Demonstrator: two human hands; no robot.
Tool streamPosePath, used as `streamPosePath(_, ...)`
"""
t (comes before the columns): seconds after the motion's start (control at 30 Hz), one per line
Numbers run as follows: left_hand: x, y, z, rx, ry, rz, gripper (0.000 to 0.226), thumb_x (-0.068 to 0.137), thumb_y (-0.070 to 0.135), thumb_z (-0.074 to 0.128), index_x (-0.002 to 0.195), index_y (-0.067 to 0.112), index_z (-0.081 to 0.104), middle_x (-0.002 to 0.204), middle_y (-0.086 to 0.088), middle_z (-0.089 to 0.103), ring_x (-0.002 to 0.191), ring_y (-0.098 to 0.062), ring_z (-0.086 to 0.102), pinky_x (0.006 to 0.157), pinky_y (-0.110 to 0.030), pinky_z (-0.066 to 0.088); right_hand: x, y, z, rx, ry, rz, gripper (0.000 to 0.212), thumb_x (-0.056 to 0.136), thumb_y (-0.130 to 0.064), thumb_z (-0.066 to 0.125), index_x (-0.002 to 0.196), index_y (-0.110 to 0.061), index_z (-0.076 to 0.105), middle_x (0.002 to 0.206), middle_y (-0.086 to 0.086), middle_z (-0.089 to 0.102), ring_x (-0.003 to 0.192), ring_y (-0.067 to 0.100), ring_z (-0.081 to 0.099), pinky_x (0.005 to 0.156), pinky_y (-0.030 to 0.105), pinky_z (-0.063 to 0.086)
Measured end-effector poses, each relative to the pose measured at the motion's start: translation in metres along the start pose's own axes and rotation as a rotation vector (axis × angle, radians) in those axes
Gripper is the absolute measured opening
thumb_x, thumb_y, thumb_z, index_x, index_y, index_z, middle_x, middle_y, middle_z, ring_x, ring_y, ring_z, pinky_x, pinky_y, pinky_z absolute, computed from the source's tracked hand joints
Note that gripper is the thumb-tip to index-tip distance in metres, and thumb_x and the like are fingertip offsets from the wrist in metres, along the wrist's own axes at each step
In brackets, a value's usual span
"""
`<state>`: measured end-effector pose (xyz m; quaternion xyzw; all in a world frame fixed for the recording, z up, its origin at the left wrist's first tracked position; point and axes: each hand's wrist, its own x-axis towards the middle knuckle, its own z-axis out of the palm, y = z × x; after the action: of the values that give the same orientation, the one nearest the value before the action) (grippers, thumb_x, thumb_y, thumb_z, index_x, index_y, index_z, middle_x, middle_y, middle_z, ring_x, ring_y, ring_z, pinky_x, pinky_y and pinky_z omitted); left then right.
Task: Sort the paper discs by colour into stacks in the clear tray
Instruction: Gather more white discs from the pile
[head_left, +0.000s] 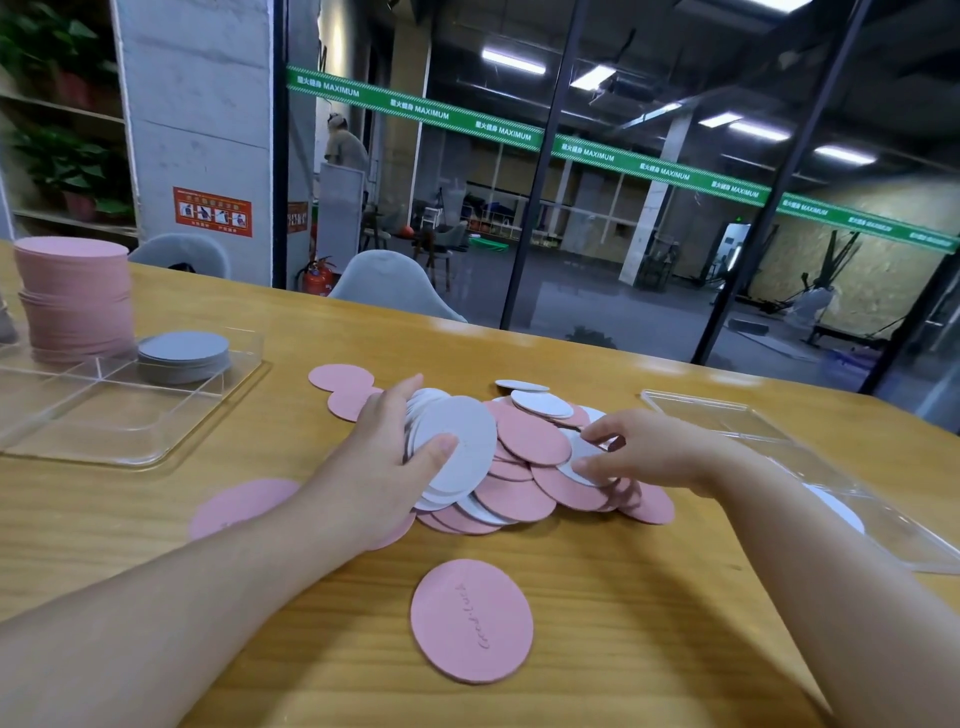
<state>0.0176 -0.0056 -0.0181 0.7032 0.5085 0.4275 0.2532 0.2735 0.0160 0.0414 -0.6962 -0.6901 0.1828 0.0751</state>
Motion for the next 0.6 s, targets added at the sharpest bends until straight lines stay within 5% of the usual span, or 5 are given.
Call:
streamPosePath(0.17, 0.0, 0.0, 0.0, 0.001, 0.001, 0.009, 0.066, 0.092, 0.037, 0.051, 0.147, 0.026, 0.017, 0.149, 0.008, 0.023, 0.129, -0.004, 0.027, 0.099, -0.021, 0.024, 0.001, 0.0, -0.003, -0.085, 0.078, 0.011, 0.041, 0.077, -0.044, 0.072, 0.109, -0.025, 0.055, 0.109, -0.009, 0.053, 0.103, 0.014, 0.05, 0.082, 0.029, 0.04)
streamPosePath(0.3, 0.001, 0.0, 0.001, 0.003, 0.001, 0.015, 0.066, 0.092, 0.037, 0.051, 0.147, 0.026, 0.017, 0.149, 0.008, 0.024, 0.126, -0.001, 0.027, 0.098, -0.021, 0.024, -0.003, 0.0, -0.014, -0.045, 0.192, -0.09, 0.01, 0.085, -0.03, 0.067, 0.082, -0.024, 0.059, 0.086, -0.01, 0.059, 0.082, 0.014, 0.054, 0.064, 0.025, 0.041)
streamPosePath(0.5, 0.0, 0.001, 0.0, -0.003, 0.001, 0.013, 0.066, 0.092, 0.038, 0.052, 0.147, 0.027, 0.017, 0.148, 0.008, 0.024, 0.121, 0.0, 0.027, 0.103, -0.024, 0.027, -0.011, -0.018, -0.023, 0.292, 0.424, -0.298, 0.01, 0.09, -0.019, 0.062, 0.08, -0.017, 0.06, 0.073, -0.005, 0.059, 0.061, 0.01, 0.049, 0.058, 0.021, 0.039)
streamPosePath(0.6, -0.001, 0.002, -0.001, -0.014, -0.003, 0.011, 0.067, 0.092, 0.038, 0.052, 0.147, 0.027, 0.017, 0.148, 0.008, 0.024, 0.121, 0.0, 0.027, 0.107, -0.027, 0.028, -0.016, -0.034, -0.017, 0.568, 0.361, -0.391, 0.012, 0.091, -0.014, 0.06, 0.08, -0.015, 0.06, 0.066, -0.008, 0.06, 0.054, 0.008, 0.049, 0.056, 0.022, 0.044)
